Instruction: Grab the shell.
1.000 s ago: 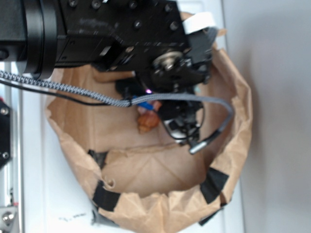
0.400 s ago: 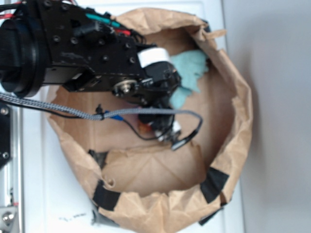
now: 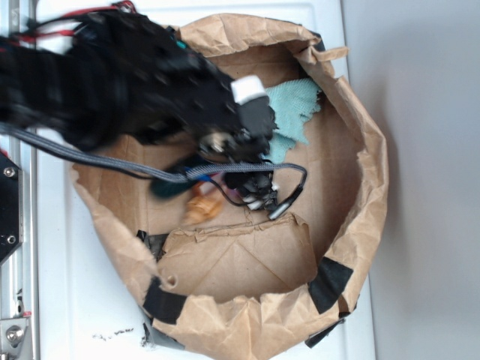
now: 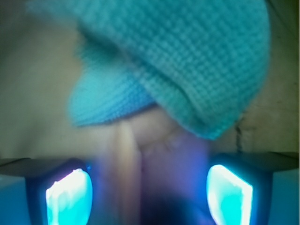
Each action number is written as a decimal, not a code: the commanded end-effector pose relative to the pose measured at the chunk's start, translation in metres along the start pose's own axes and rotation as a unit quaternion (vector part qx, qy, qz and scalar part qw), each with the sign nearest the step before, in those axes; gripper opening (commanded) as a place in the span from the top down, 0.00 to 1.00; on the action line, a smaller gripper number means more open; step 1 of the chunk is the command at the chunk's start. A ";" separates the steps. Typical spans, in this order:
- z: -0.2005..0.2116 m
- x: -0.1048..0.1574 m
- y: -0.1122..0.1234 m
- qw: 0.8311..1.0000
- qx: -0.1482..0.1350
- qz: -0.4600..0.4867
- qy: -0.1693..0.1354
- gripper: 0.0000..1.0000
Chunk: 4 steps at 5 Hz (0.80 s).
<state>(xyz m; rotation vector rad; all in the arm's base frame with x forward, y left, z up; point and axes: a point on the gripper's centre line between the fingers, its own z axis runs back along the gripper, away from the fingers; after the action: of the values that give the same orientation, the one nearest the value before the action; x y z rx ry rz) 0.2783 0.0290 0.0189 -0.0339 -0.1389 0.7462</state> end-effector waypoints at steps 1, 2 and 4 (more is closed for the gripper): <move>0.010 0.007 -0.008 0.998 -0.039 -0.012 -0.044 1.00; 0.015 0.008 -0.008 0.998 -0.045 -0.015 -0.038 1.00; 0.037 0.011 -0.007 0.997 -0.070 -0.038 -0.026 1.00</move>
<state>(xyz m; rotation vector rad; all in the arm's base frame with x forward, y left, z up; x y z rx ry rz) 0.2723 0.0217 0.0385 -0.1280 -0.1566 0.6518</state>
